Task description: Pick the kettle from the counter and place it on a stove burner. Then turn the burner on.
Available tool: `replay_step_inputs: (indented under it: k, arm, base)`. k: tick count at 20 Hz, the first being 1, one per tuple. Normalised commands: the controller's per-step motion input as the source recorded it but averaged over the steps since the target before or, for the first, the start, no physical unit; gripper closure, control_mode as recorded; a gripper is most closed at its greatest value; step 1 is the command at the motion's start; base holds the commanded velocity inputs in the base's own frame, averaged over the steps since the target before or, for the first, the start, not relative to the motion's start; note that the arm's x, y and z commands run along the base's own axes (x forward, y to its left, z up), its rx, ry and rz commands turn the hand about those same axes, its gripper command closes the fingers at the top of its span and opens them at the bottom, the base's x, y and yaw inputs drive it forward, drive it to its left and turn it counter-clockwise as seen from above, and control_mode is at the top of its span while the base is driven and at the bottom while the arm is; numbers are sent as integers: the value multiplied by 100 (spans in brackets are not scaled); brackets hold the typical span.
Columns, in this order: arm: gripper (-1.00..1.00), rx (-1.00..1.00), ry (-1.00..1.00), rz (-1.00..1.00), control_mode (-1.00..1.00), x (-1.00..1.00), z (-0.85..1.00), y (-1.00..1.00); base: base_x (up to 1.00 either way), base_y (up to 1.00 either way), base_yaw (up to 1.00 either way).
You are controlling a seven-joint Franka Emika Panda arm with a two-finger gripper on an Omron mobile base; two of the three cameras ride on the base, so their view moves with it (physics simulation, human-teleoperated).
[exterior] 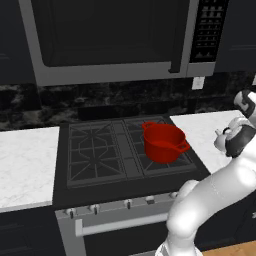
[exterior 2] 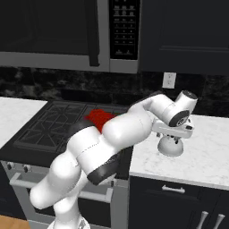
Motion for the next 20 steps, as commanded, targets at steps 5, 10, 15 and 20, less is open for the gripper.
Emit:
replay_step_inputs:
  k: [5, 10, 15, 20]
  arm:
    - [-100, 0, 4, 6, -100, 16, -8, -30]
    - [-100, 0, 1, 3, -100, 18, -6, -20]
    - [-100, 0, 2, 0, -100, 21, -15, 4]
    - [-100, 0, 0, 0, -100, 11, -34, 11]
  base:
    - [0, 0, 0]
    - [0, 0, 0]
    - [0, 0, 0]
    - [0, 0, 0]
